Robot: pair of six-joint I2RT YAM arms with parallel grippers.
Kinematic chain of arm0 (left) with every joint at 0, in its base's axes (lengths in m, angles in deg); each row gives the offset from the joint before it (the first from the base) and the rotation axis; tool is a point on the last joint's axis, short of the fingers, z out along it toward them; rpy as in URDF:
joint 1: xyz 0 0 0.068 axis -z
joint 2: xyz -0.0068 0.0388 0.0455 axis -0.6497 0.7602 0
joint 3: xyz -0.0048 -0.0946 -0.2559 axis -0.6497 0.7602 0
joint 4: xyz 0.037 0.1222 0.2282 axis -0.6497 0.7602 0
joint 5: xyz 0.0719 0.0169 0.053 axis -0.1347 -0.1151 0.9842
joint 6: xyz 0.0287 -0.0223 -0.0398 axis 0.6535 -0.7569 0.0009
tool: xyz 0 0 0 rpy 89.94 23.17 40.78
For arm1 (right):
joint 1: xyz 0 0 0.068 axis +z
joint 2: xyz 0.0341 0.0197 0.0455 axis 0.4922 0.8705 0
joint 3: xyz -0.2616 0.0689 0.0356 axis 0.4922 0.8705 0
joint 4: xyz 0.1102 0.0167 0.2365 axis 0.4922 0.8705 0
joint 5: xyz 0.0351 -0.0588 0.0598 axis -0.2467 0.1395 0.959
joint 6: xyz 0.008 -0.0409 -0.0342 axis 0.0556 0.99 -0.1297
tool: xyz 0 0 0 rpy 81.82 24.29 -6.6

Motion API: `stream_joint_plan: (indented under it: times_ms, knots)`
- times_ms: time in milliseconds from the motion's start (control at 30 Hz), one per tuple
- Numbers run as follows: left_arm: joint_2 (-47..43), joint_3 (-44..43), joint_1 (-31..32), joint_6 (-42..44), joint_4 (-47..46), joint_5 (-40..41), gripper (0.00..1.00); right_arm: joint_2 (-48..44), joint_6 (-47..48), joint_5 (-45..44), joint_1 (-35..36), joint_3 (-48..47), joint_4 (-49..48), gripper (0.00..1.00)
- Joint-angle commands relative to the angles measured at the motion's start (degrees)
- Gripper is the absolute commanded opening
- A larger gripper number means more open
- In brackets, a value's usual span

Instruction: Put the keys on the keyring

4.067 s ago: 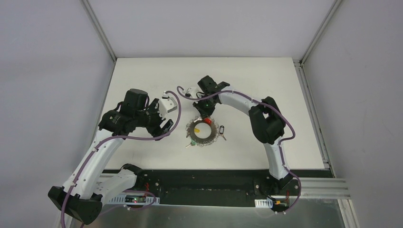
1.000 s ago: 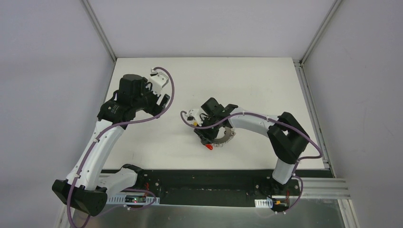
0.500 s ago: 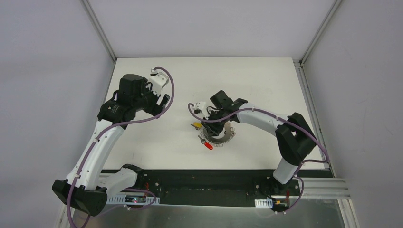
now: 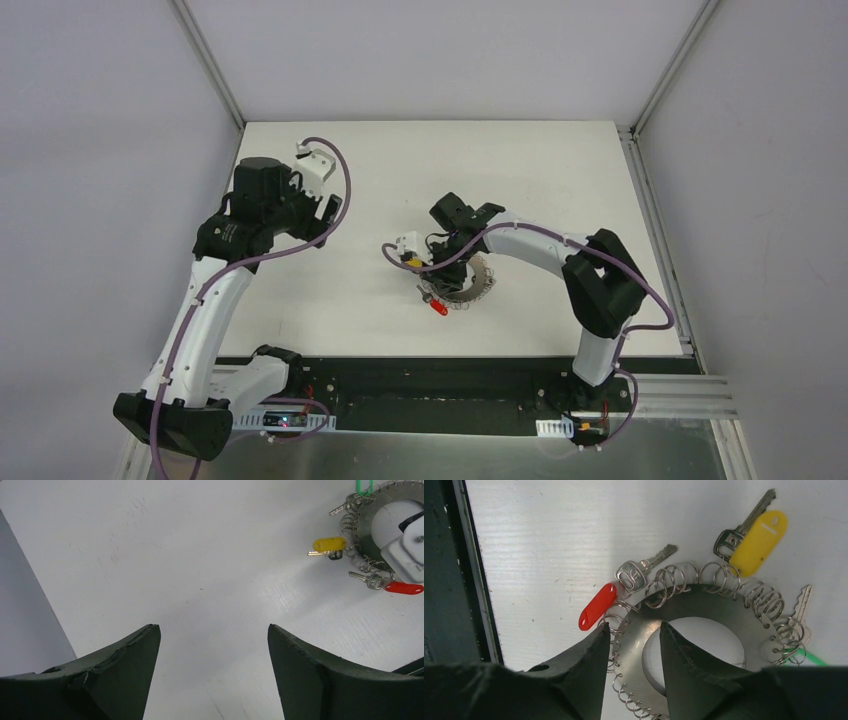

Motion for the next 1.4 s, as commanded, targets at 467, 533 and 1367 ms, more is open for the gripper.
stream_joint_plan:
  times_ms: [467,533,1367]
  knots:
    - [-1.41,-3.69,-5.11,-2.15,2.00,-2.36,0.81,6.94,15.44,-3.91,4.38,-7.98,8.85,0.39]
    - [-1.43,-3.61,-5.19,-2.21,2.13,-2.41,0.81,7.23,15.79,-4.24,4.79,-7.91,8.88,0.39]
    - [-1.99,-2.99,-5.96,-2.33,3.01,-3.14,0.80,8.49,17.87,-7.73,6.81,-9.15,10.04,0.21]
